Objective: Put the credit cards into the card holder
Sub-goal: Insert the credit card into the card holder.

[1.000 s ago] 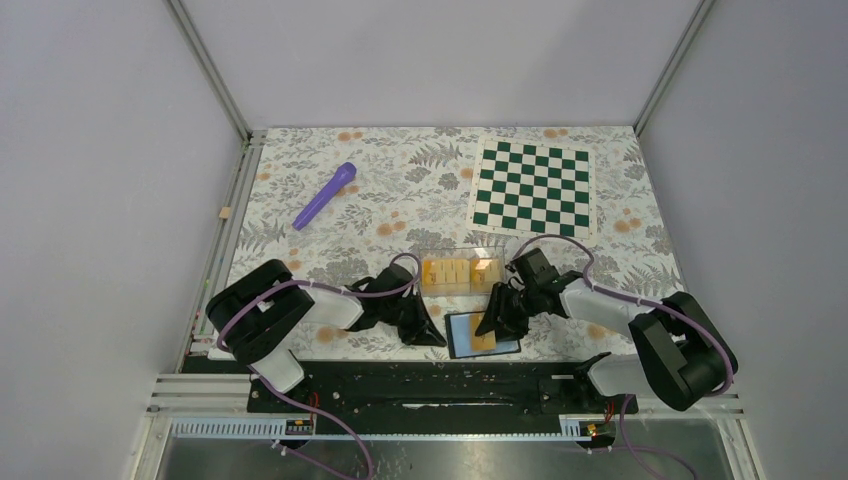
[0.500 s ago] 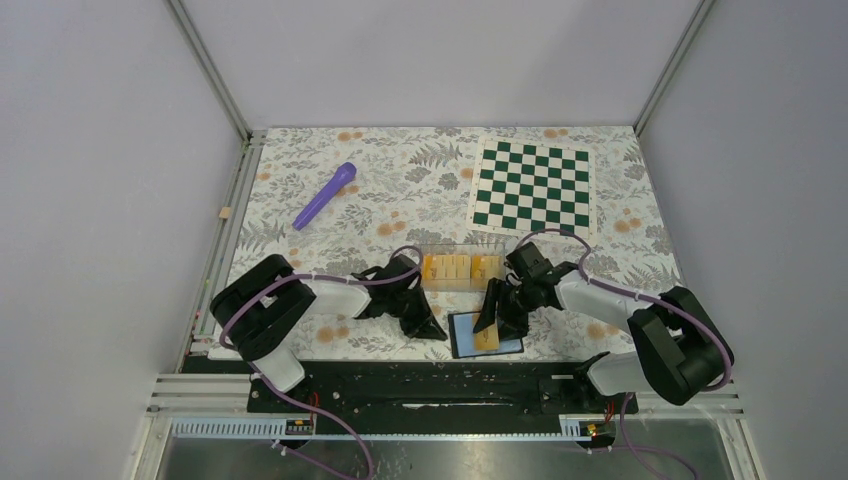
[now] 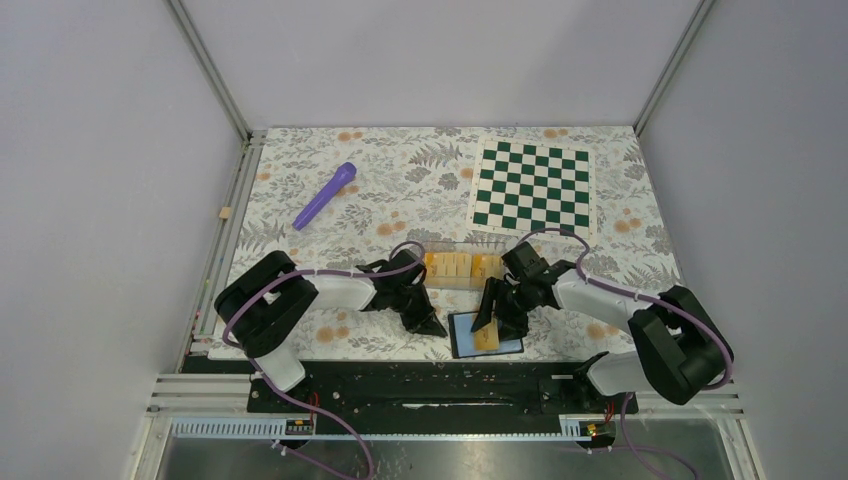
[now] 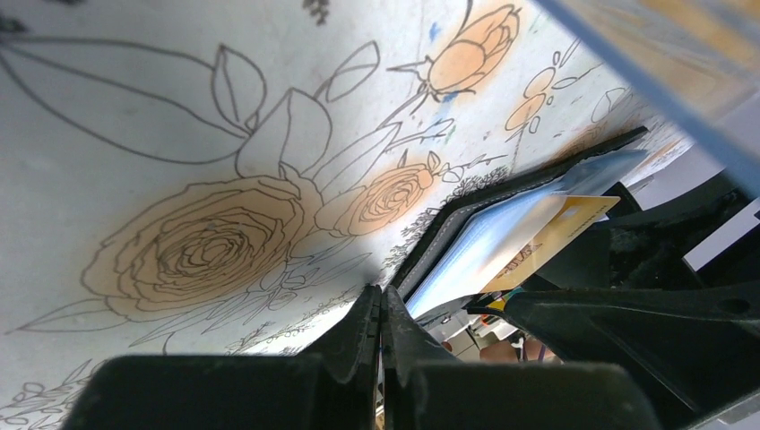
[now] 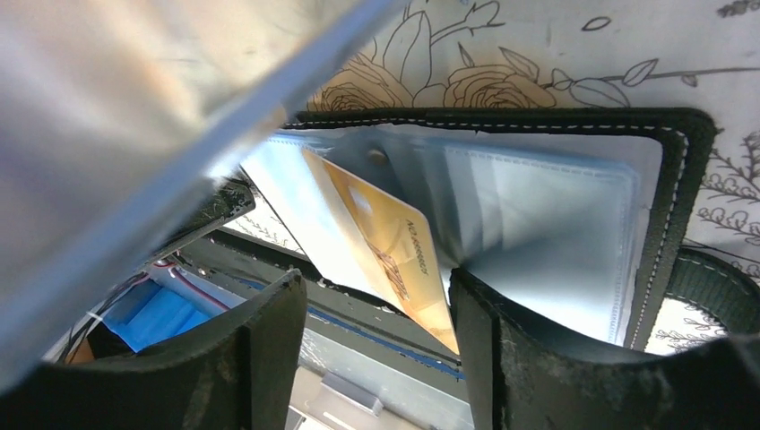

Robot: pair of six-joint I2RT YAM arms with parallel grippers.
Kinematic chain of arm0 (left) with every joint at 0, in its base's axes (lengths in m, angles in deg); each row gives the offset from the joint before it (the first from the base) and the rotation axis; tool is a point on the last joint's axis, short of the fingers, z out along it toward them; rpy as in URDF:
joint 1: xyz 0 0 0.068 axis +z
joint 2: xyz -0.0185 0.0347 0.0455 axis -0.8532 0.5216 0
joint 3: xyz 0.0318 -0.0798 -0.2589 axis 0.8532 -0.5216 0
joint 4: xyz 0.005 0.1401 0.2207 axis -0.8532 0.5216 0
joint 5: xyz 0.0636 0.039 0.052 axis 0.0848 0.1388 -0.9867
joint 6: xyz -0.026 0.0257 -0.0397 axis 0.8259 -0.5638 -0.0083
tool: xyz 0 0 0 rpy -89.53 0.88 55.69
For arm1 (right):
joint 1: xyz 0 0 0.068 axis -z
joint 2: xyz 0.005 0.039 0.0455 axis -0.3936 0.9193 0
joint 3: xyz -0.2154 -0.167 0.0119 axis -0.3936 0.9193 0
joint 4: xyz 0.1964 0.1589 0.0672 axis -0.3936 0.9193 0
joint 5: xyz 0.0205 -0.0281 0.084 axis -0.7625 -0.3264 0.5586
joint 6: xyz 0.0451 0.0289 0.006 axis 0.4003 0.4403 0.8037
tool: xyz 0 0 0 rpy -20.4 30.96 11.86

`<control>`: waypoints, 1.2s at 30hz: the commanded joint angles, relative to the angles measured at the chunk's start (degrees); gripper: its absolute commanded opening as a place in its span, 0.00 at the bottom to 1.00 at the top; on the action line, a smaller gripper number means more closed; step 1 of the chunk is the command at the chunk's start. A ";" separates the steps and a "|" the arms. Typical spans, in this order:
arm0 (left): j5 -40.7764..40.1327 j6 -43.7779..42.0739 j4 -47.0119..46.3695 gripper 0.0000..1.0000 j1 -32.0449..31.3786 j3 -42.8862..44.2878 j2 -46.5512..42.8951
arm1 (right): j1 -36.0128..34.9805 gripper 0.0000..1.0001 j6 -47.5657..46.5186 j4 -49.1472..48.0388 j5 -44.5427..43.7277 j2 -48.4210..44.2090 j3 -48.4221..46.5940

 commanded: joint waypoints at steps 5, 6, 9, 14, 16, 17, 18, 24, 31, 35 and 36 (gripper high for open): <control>-4.20 -11.28 -6.28 0.00 -4.37 0.21 3.02 | -5.13 0.76 -8.62 -1.27 -1.46 -4.81 2.12; -4.18 -11.05 -6.68 0.00 -4.34 -0.07 2.91 | -5.08 0.77 -8.41 -1.29 -1.89 -5.37 2.23; -3.55 -10.19 -8.31 0.00 -4.31 -0.78 2.81 | -5.12 0.80 -8.32 -0.71 -3.06 -6.24 2.14; -3.21 -8.64 -10.81 0.00 -4.32 -1.87 2.39 | -5.13 0.82 -8.07 -0.94 -3.75 -5.15 2.87; -3.22 -8.56 -10.81 0.00 -4.35 -1.94 2.25 | -5.07 0.82 -7.87 -0.85 -4.99 -4.79 3.28; -3.23 -8.58 -10.81 0.00 -4.36 -1.90 2.18 | -5.09 0.82 -7.87 -0.74 -6.06 -4.59 3.36; -3.34 -8.59 -10.82 0.00 -4.39 -1.95 2.11 | -5.10 0.83 -7.87 -0.78 -6.71 -4.38 3.26; -2.92 -8.88 -10.84 0.00 -4.36 -1.45 2.65 | -5.04 0.75 -10.87 0.36 -9.99 -3.44 1.20; -2.57 -9.02 -10.80 0.00 -4.35 -0.83 3.90 | -5.00 0.62 -12.54 -0.86 -9.40 -3.19 1.32; -3.16 -9.71 -9.36 0.00 -4.31 -0.13 4.04 | -5.01 0.59 -12.96 -1.62 -8.84 -3.35 1.19; -3.48 -10.06 -8.54 0.00 -4.37 0.40 4.02 | -5.05 0.59 -13.02 -1.59 -8.55 -3.26 1.00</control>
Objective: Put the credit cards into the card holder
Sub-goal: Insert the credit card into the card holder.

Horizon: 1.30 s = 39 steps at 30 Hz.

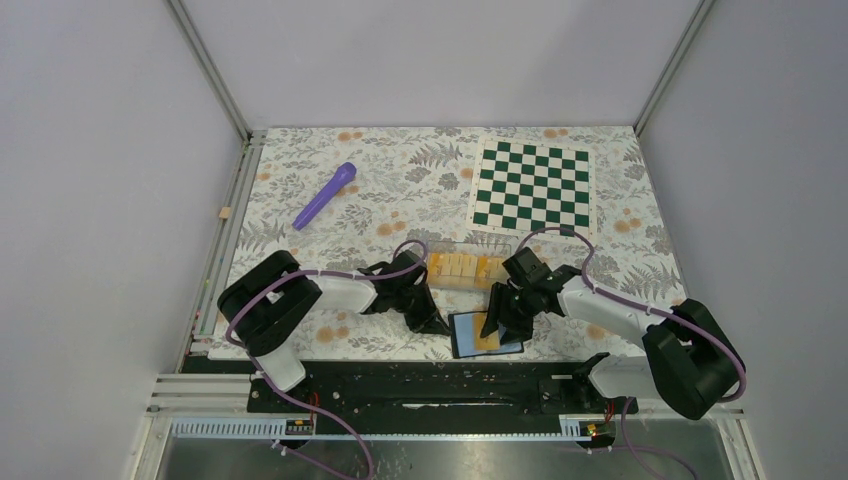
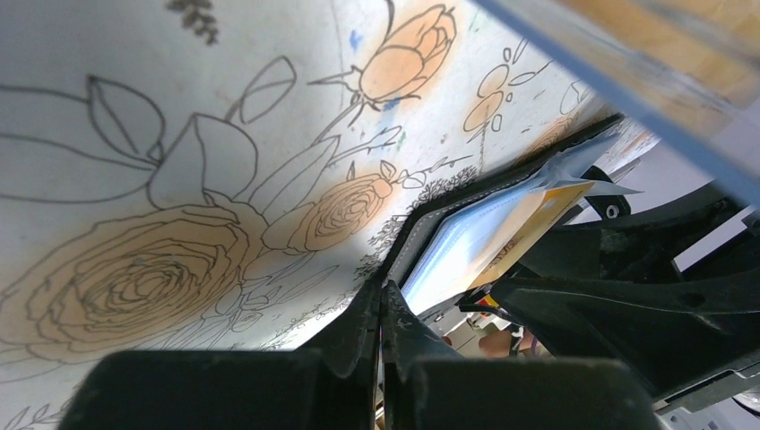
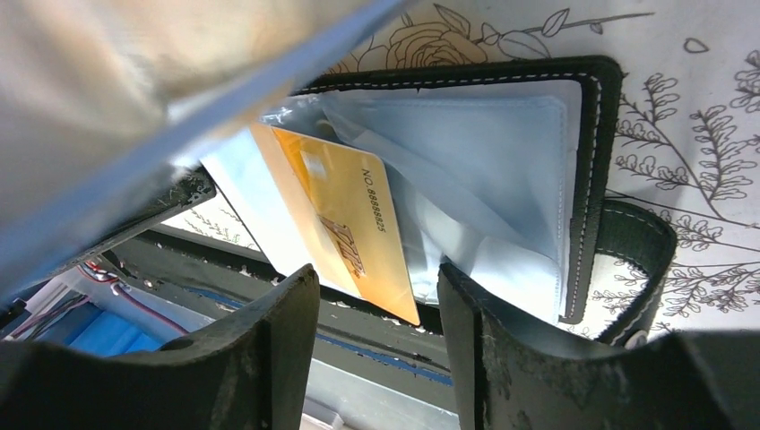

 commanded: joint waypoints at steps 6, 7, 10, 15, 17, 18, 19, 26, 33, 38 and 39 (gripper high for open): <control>-5.49 -11.91 0.23 0.00 -3.73 2.64 1.34 | -2.73 0.69 -11.90 -2.83 1.53 4.21 -2.61; -6.28 -12.30 0.51 0.00 -3.72 2.63 0.60 | -2.72 0.70 -12.21 -2.13 1.77 4.92 -3.20; -7.97 -13.61 2.35 0.01 -3.78 2.71 -1.60 | -2.46 0.74 -12.87 -1.16 2.73 6.77 -4.77; -9.38 -14.68 4.06 0.10 -3.73 3.32 -3.45 | -1.10 0.76 -13.56 -1.13 5.17 8.77 -6.50; -10.48 -15.22 4.88 0.17 -3.78 3.40 -4.76 | -0.03 0.77 -13.62 -1.29 6.50 9.47 -6.84; -11.18 -15.70 5.53 0.20 -3.74 3.54 -5.62 | 0.32 0.77 -13.74 -1.22 7.13 9.89 -6.89; -12.01 -16.55 6.63 0.23 -3.78 3.90 -6.48 | 0.53 0.77 -13.86 -1.24 7.57 10.29 -6.98; -16.17 -23.56 11.80 0.34 -3.66 7.56 -13.06 | 1.08 0.79 -14.06 -1.29 9.87 11.59 -6.79; -18.19 -27.62 13.40 0.42 -3.58 10.87 -16.50 | 1.49 0.79 -13.92 -1.24 10.64 11.58 -5.96; -19.12 -27.48 18.76 0.43 -3.23 13.12 -13.18 | 1.58 0.79 -13.78 -0.28 10.67 9.96 -6.78; -18.88 -27.02 18.51 0.42 -3.22 12.46 -12.72 | 1.58 0.79 -13.81 0.27 10.41 9.70 -7.00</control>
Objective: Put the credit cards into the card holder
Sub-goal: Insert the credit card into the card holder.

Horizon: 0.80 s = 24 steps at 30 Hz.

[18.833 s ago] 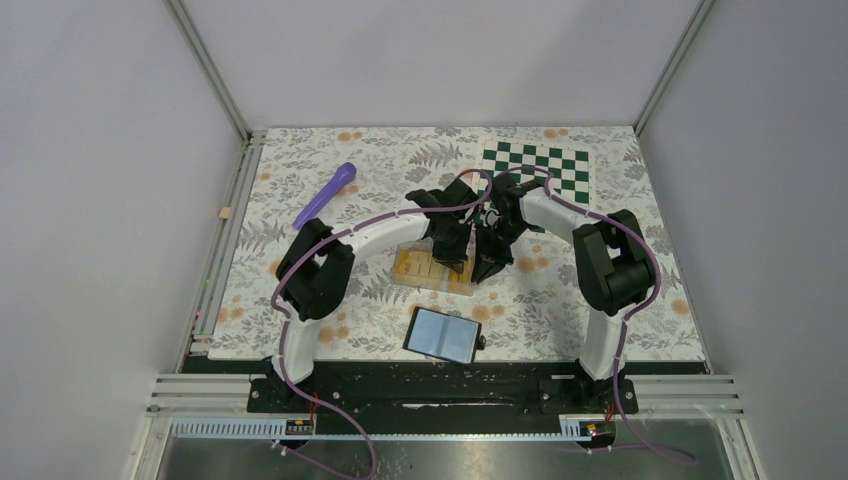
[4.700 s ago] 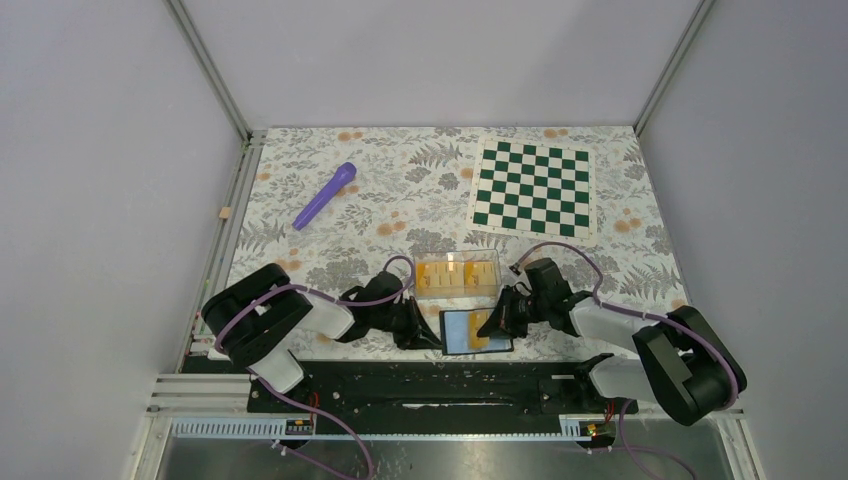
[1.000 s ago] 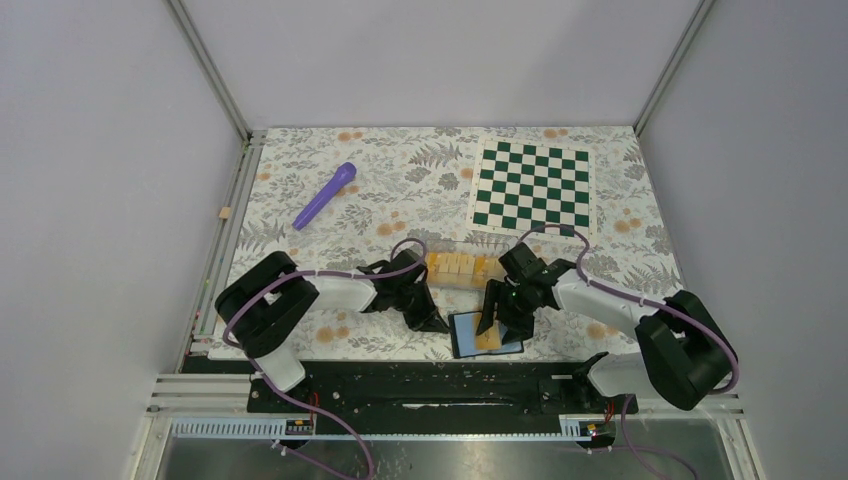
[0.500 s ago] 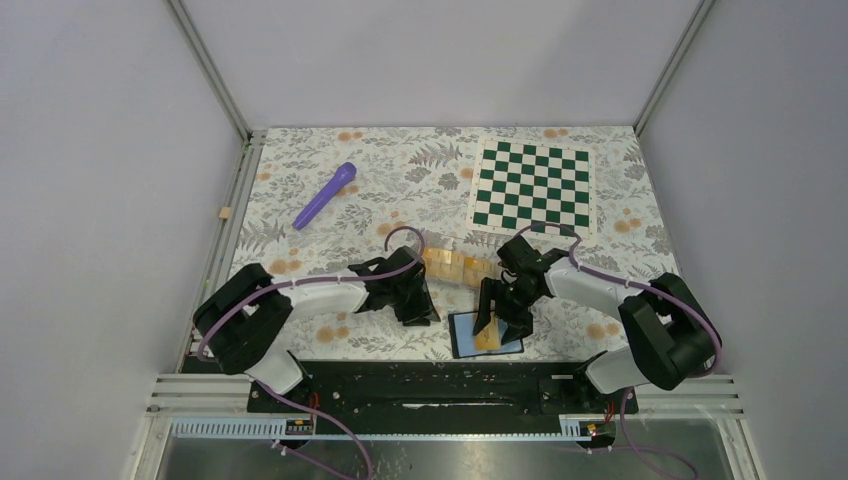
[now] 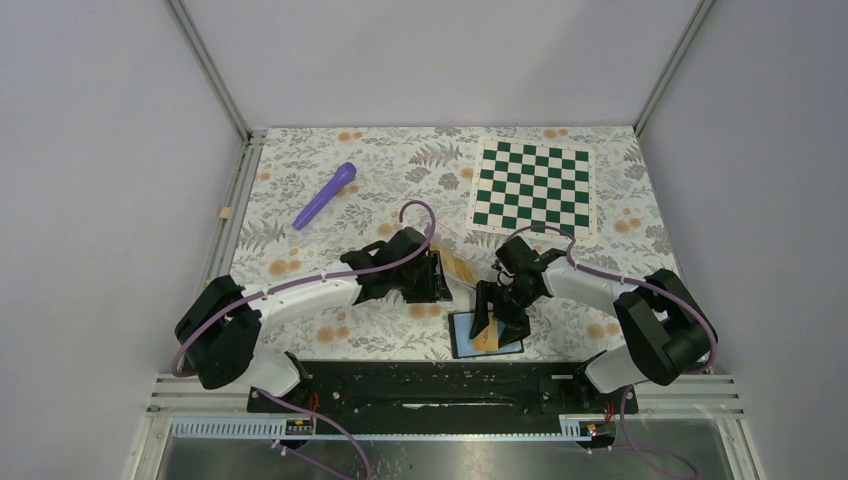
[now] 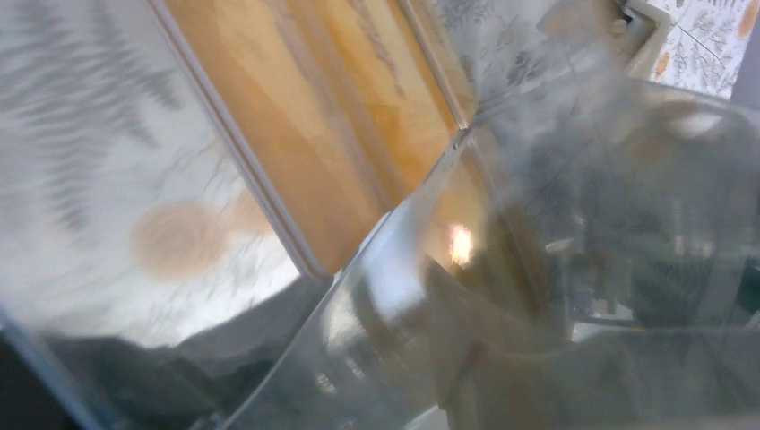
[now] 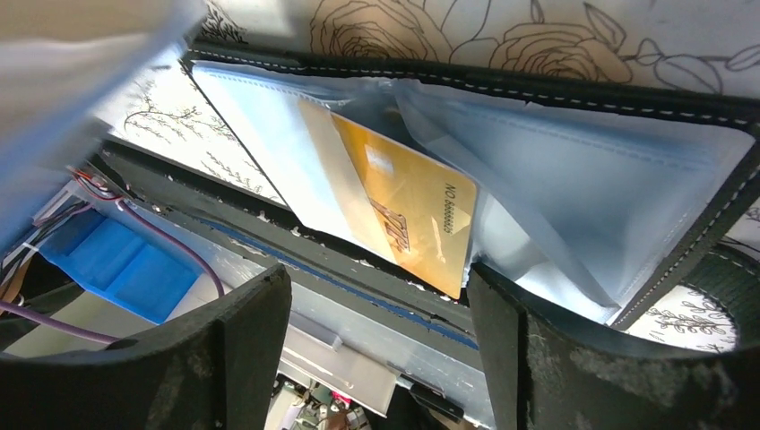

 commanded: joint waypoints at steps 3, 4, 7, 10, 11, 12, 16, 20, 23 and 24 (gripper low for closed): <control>0.74 -0.40 -0.79 0.42 -0.72 -1.55 2.28 | -0.98 0.79 -5.56 -2.82 -1.99 -1.36 -1.02; 0.67 0.27 -1.24 0.41 -0.70 -2.55 2.13 | -0.99 0.79 -5.73 -2.57 -2.16 -1.45 -1.17; 0.37 1.53 -2.52 0.41 -0.74 -5.36 0.99 | -0.96 0.79 -6.17 -1.88 -2.41 -1.82 -1.43; 0.01 2.43 -2.07 0.41 -0.69 -7.46 0.56 | -0.98 0.79 -6.48 -1.37 -2.81 -2.59 -1.68; 0.05 2.70 -2.02 0.41 -0.74 -8.27 0.58 | -1.03 0.79 -6.54 -1.18 -2.92 -2.82 -1.80; 0.27 3.07 -2.06 0.41 -0.68 -8.92 0.73 | -1.04 0.79 -6.63 -0.82 -3.07 -2.96 -2.09; 0.86 4.13 -2.37 0.41 -0.71 -11.44 1.39 | -0.99 0.79 -6.67 -0.40 -3.28 -3.50 -2.56; 1.77 4.27 -5.58 0.41 -0.73 -12.95 1.02 | -1.03 0.77 -6.67 -0.20 -4.48 -4.02 -2.42; 3.37 4.30 -7.66 0.40 -0.72 -12.22 1.94 | -1.04 0.74 -7.21 -0.17 -6.41 -4.86 -2.01; 3.93 4.43 -8.12 0.39 -0.77 -11.76 2.57 | -1.03 0.74 -7.46 -0.22 -7.07 -5.13 -1.84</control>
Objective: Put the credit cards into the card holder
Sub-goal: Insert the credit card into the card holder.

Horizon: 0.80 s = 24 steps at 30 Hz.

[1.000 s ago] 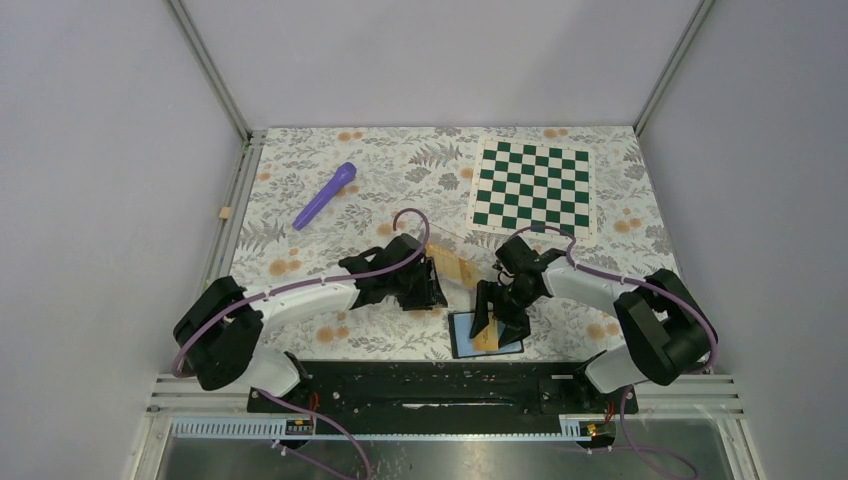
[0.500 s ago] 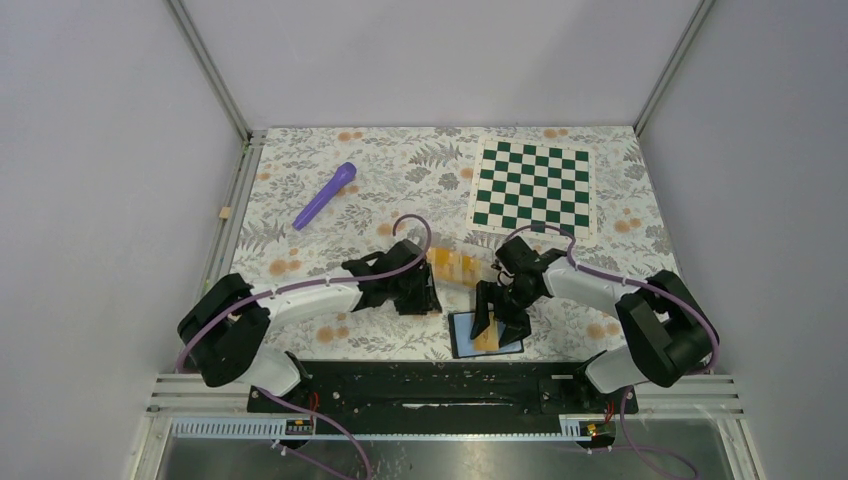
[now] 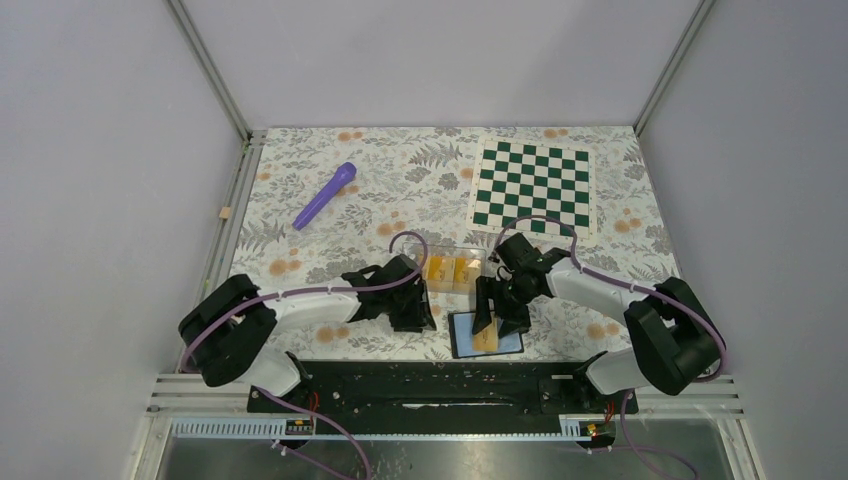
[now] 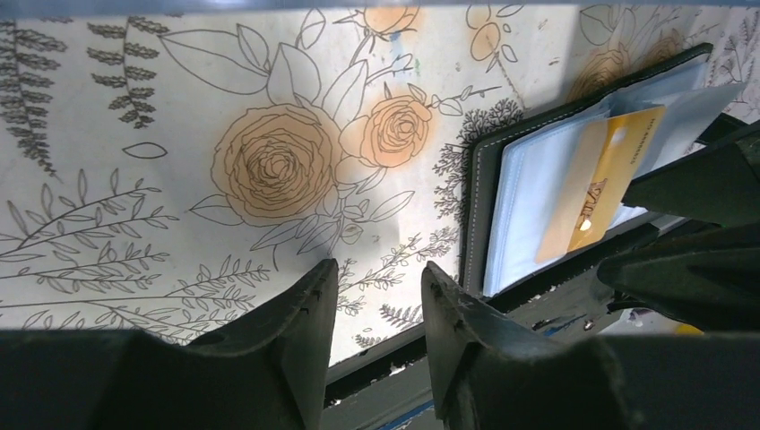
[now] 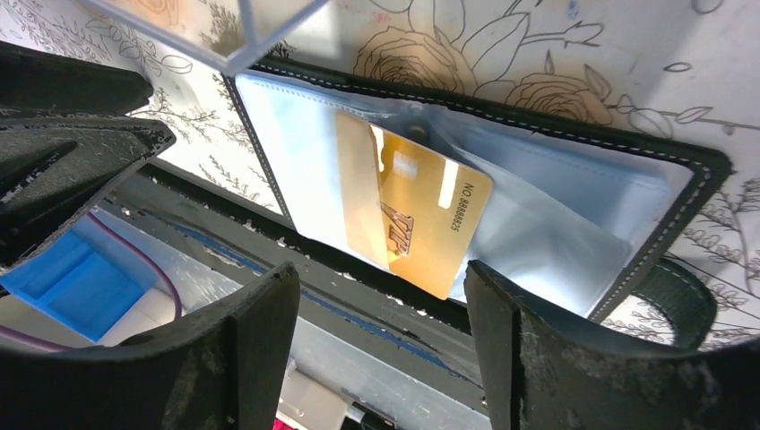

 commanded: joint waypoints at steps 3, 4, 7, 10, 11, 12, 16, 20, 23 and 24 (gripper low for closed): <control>4.20 0.54 -5.80 0.36 -0.36 1.59 3.58 | -0.47 0.73 -2.84 -0.23 -4.83 -2.99 -0.61; 4.82 0.49 -6.25 0.35 -0.55 2.18 4.51 | -0.51 0.73 -3.16 -0.65 -4.74 -2.87 -0.57; 5.78 0.40 -6.28 0.34 -1.15 4.42 7.03 | -0.55 0.71 -3.65 -2.71 -2.30 -1.90 -0.05; 6.31 0.38 -6.25 0.33 -1.77 5.95 8.92 | -0.71 0.69 -3.26 -5.50 0.32 -0.71 0.76; 6.42 0.38 -6.25 0.33 -1.83 6.31 9.54 | -0.94 0.68 -3.25 -6.08 0.96 -0.26 0.81; 6.54 0.45 -6.25 0.33 -1.97 6.67 10.03 | -1.18 0.68 -3.15 -6.26 1.27 0.14 0.76; 7.16 0.72 -6.25 0.31 -2.44 7.64 11.93 | -1.78 0.67 -2.25 -8.06 3.73 0.24 0.84; 7.43 0.91 -6.25 0.29 -3.24 8.35 12.61 | -2.23 0.65 1.18 -11.65 7.03 -0.65 1.76; 7.40 1.27 -6.25 0.28 -3.50 8.52 12.52 | -2.23 0.64 5.14 -14.89 8.76 -1.89 3.26; 7.29 1.46 -6.25 0.28 -3.60 8.46 12.51 | -2.26 0.63 6.19 -15.71 9.36 -2.06 3.62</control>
